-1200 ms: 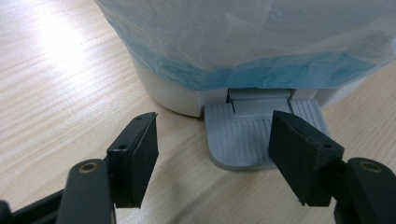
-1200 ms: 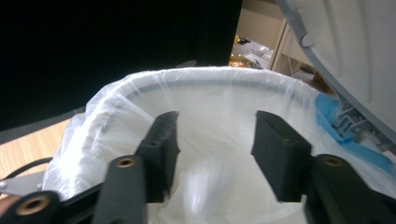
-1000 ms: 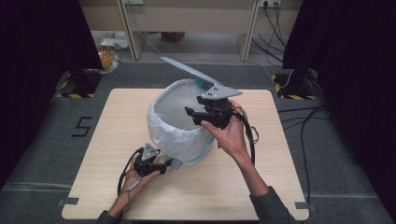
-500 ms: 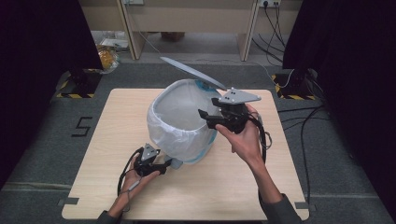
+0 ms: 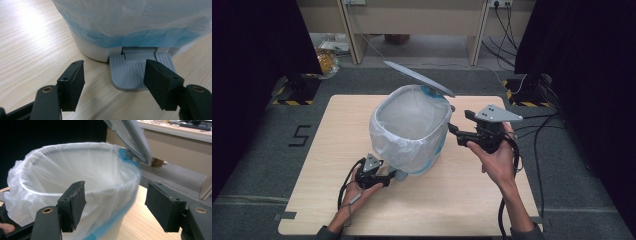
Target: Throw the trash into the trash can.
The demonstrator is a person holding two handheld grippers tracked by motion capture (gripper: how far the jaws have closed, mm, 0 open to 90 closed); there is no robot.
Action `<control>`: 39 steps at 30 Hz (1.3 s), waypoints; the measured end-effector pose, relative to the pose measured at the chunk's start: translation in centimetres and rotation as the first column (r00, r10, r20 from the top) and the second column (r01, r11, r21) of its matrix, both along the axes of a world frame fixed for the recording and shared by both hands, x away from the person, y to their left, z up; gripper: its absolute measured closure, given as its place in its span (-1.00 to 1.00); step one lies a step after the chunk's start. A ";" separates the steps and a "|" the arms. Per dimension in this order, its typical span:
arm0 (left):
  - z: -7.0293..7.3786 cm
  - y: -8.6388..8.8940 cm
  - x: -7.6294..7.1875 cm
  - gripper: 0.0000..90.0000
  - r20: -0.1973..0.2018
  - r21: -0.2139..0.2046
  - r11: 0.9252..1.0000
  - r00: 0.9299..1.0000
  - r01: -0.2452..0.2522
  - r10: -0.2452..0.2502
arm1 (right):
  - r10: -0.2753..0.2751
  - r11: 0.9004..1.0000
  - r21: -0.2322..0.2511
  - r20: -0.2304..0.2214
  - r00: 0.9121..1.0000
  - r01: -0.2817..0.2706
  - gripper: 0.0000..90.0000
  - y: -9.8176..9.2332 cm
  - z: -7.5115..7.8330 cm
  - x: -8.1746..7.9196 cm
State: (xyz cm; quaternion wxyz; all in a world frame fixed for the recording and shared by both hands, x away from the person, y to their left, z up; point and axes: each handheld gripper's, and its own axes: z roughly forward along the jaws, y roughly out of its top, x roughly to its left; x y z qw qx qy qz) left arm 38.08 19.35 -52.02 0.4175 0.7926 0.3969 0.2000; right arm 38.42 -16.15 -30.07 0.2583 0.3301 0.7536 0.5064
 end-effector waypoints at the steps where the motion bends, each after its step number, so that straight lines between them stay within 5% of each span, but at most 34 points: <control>1: 0.0 0.0 0.0 -0.28 -0.002 -0.002 1.000 1.000 0.000 0.000 | -0.007 1.000 -0.002 0.002 1.000 0.007 -0.34 -0.7 -0.4 -0.2; 17: 0.0 0.0 0.0 -0.28 -0.001 -0.005 1.000 1.000 0.000 0.000 | -0.089 0.996 0.027 -0.015 0.996 0.090 -0.50 -4.5 -4.0 -1.2; 35: 0.0 0.0 0.0 -0.28 0.001 -0.003 1.000 1.000 0.000 0.000 | -0.108 0.994 -0.008 -0.033 0.994 0.107 -0.56 -5.3 -8.0 -2.2; 39: 0.0 0.0 0.0 -0.28 0.000 0.000 1.000 1.000 0.002 -0.002 | -0.114 0.993 0.016 -0.029 0.993 0.115 -0.56 -5.5 -9.4 -2.7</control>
